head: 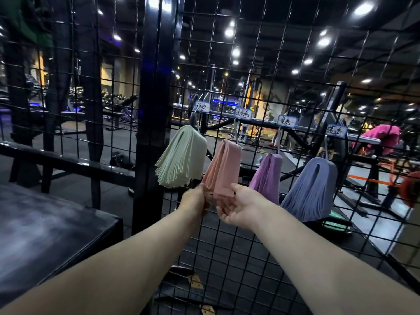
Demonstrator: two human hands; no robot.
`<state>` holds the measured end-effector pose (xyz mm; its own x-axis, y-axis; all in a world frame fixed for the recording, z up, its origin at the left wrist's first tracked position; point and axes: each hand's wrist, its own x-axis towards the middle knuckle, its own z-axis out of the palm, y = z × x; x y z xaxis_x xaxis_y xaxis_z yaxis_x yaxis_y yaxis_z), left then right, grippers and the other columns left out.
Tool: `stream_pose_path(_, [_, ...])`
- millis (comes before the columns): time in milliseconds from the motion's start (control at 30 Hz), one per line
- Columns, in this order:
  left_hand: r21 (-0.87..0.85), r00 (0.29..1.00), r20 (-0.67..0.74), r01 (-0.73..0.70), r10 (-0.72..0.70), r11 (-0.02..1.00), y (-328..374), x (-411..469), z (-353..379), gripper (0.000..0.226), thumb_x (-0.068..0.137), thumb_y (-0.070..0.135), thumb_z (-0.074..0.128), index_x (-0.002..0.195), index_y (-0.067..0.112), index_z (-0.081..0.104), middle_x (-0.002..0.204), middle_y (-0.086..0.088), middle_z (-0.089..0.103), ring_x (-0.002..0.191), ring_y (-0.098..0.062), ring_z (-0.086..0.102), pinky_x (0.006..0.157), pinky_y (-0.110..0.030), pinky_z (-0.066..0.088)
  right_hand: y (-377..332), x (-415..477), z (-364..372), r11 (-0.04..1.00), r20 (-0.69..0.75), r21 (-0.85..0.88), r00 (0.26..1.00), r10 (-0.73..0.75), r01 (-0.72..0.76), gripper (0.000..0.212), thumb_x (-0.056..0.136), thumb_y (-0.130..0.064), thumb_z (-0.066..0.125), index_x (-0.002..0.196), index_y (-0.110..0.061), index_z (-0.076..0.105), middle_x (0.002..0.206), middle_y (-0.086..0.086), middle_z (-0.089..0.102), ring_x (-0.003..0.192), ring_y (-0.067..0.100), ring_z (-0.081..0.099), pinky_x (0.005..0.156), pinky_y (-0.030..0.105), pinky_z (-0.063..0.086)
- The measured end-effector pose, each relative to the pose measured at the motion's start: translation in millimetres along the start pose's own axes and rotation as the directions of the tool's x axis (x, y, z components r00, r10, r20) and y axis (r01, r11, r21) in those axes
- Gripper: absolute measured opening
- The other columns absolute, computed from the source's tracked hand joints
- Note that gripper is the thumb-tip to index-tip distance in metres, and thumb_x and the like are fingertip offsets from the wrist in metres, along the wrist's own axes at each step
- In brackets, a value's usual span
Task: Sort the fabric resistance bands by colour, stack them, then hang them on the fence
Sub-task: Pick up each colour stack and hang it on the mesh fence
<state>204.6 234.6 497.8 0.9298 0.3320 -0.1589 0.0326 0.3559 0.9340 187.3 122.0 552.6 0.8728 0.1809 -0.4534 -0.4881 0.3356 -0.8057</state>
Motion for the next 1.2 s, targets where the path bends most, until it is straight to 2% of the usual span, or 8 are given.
stream_pose_path(200, [-0.051,0.994,0.098,0.063,-0.058,0.997,-6,3,-2,0.036,0.099,0.046,0.045,0.086,0.02,0.066,0.052,0.003,0.063,0.049,-0.016,0.053,0.057,-0.028,0.034,14,-5,1,0.999,-0.039,-0.045,0.999,-0.03,0.028,0.016,0.095,-0.016,0.051,0.1,-0.005,0.061,0.076,0.008,0.056,0.069,0.018,0.052,0.059,0.031,0.046])
stream_pose_path(300, [-0.093,0.994,0.092,0.064,-0.055,0.994,-5,3,-1,0.031,0.1,0.034,0.043,0.082,0.017,0.062,0.051,0.004,0.063,0.053,-0.018,0.057,0.065,-0.032,0.036,22,-9,8,0.95,-0.085,-0.233,0.969,-0.233,0.208,0.01,0.09,-0.01,0.053,0.096,-0.008,0.061,0.062,0.004,0.055,0.056,0.014,0.046,0.05,0.025,0.037])
stream_pose_path(433, [-0.09,0.995,0.093,0.051,-0.043,0.995,-5,2,0,0.026,0.096,0.019,0.04,0.093,0.015,0.066,0.05,0.006,0.06,0.058,-0.017,0.057,0.062,-0.03,0.035,17,-9,11,0.582,-0.018,-0.614,0.727,-0.686,0.534,0.017,0.092,-0.02,0.057,0.106,-0.016,0.047,0.093,0.003,0.06,0.078,0.016,0.06,0.064,0.032,0.05])
stream_pose_path(633, [0.012,0.997,-0.036,-0.062,0.062,0.998,-6,-8,5,0.022,0.085,0.02,0.06,0.102,0.006,0.058,0.063,-0.001,0.061,0.048,-0.015,0.057,0.051,-0.024,0.031,0,-9,19,0.118,0.209,-0.806,0.466,-0.86,0.58,0.034,0.094,-0.028,0.063,0.108,-0.016,0.034,0.111,0.002,0.038,0.096,0.017,0.052,0.078,0.026,0.048])
stream_pose_path(700, [0.104,0.985,-0.138,-0.093,0.107,0.99,-10,-11,4,0.047,0.074,0.019,0.063,0.114,-0.004,0.053,0.07,-0.005,0.057,0.055,-0.018,0.051,0.049,-0.025,0.033,-8,-5,22,0.074,0.196,-0.858,0.456,-0.868,0.509,0.044,0.092,-0.033,0.066,0.113,-0.013,0.033,0.115,0.005,0.03,0.107,0.024,0.045,0.09,0.034,0.048])
stream_pose_path(767, [0.283,0.968,-0.189,-0.107,0.165,0.953,-14,-19,3,0.032,0.084,0.015,0.06,0.112,0.0,0.054,0.075,-0.005,0.058,0.06,-0.016,0.051,0.049,-0.024,0.036,-16,-3,26,0.043,0.194,-0.891,0.464,-0.864,0.452,0.054,0.09,-0.038,0.068,0.12,-0.01,0.032,0.122,0.01,0.03,0.116,0.028,0.042,0.097,0.038,0.047])
stream_pose_path(1000, [0.426,0.843,-0.036,-0.473,0.536,0.771,6,-36,4,0.006,0.095,0.022,0.055,0.089,0.02,0.056,0.081,0.003,0.063,0.075,-0.017,0.062,0.06,-0.024,0.046,-30,-1,26,-0.066,0.242,-0.933,0.48,-0.843,0.354,0.045,0.088,-0.015,0.063,0.12,-0.006,0.032,0.129,0.018,0.036,0.12,0.036,0.044,0.1,0.042,0.042])
stream_pose_path(1200, [0.44,0.708,0.07,-0.654,0.702,0.616,55,-30,23,0.012,0.096,0.025,0.06,0.103,0.019,0.067,0.091,0.004,0.069,0.084,-0.013,0.066,0.075,-0.028,0.054,-34,-3,23,-0.165,0.334,-0.911,0.44,-0.834,0.377,0.043,0.092,-0.018,0.059,0.123,-0.011,0.029,0.13,0.019,0.031,0.121,0.036,0.042,0.101,0.04,0.043])
